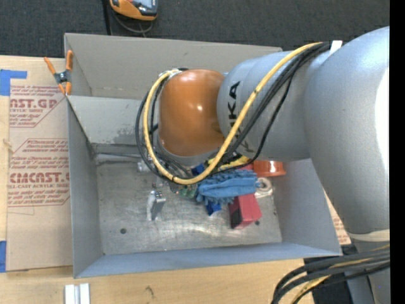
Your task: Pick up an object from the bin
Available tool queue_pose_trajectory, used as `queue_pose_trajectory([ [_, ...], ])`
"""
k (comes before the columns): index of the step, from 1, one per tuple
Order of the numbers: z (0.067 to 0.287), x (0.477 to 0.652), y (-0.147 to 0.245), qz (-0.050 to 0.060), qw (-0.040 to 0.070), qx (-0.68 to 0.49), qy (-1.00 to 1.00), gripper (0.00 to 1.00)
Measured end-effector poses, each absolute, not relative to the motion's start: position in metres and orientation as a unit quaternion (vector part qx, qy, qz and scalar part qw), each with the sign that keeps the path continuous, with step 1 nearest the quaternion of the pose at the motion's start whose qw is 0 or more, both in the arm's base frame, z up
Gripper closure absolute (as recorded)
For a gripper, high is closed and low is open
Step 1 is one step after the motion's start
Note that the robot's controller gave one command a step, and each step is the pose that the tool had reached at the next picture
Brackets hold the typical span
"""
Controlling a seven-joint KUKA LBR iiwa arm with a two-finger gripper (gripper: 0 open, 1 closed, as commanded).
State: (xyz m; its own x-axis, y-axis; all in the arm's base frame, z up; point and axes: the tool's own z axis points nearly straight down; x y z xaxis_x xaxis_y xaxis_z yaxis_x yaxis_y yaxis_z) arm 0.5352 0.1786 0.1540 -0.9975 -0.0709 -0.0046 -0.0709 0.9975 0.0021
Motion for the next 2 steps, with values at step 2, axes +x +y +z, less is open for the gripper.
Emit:
queue_pose_trajectory([
  [2,0.133,0.534,0.157,0.0,0.0,-0.156,0.988,0.0],
])
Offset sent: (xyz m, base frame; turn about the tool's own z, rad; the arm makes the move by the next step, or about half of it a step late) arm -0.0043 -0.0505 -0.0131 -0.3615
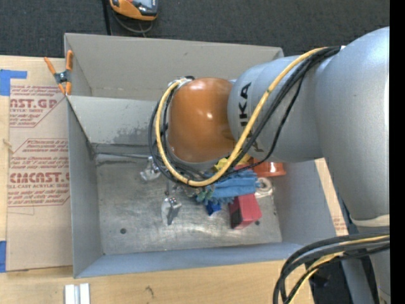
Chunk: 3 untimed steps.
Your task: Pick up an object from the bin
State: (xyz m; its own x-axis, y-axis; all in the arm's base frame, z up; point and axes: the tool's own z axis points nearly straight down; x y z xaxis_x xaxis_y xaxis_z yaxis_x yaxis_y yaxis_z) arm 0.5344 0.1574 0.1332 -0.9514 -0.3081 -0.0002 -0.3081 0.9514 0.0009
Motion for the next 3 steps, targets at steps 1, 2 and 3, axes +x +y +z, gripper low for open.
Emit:
queue_pose_trajectory([
  [1,0.117,0.528,0.118,0.0,0.001,-0.207,0.978,0.0],
  [2,0.147,0.542,0.11,0.0,-0.003,-0.193,0.981,0.0],
  [3,0.138,0.563,0.084,-0.001,0.008,-0.246,0.969,0.0],
])
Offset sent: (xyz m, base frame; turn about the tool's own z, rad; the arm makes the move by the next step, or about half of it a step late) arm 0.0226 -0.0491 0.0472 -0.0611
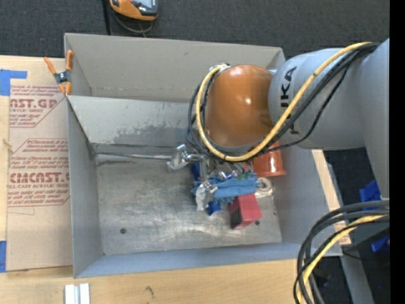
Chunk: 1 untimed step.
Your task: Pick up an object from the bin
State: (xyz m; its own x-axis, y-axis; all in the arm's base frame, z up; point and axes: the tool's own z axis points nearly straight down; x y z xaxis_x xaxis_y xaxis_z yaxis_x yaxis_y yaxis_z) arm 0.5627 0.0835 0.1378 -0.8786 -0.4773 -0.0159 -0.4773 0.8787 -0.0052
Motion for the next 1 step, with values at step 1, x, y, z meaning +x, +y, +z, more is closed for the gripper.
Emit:
queue_pose_trajectory([
  [1,0.1032,0.5541,0.0476,0.001,0.0,-0.297,0.955,0.0],
])
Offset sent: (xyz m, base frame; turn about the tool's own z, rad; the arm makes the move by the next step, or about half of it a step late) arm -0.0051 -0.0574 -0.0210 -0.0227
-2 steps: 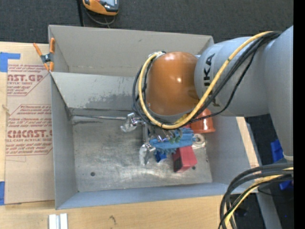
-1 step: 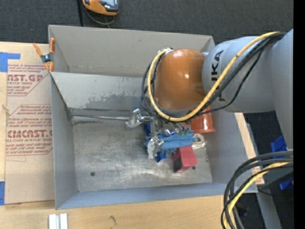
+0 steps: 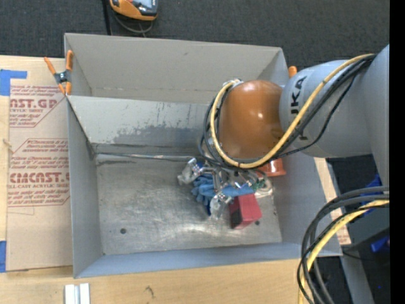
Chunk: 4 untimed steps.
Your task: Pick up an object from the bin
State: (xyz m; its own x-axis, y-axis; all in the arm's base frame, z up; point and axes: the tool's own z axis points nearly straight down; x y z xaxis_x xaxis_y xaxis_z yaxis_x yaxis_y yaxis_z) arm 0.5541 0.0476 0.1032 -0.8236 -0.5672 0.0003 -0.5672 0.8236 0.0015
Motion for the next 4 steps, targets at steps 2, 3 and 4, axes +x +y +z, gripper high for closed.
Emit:
queue_pose_trajectory([
  [2,0.08,0.59,-0.001,-0.002,-0.014,0.306,-0.952,1.0],
  [3,0.08,0.59,-0.001,-0.002,-0.014,0.306,-0.952,1.0],
  [4,0.234,0.579,0.011,0.0,-0.004,0.301,-0.954,1.0],
])
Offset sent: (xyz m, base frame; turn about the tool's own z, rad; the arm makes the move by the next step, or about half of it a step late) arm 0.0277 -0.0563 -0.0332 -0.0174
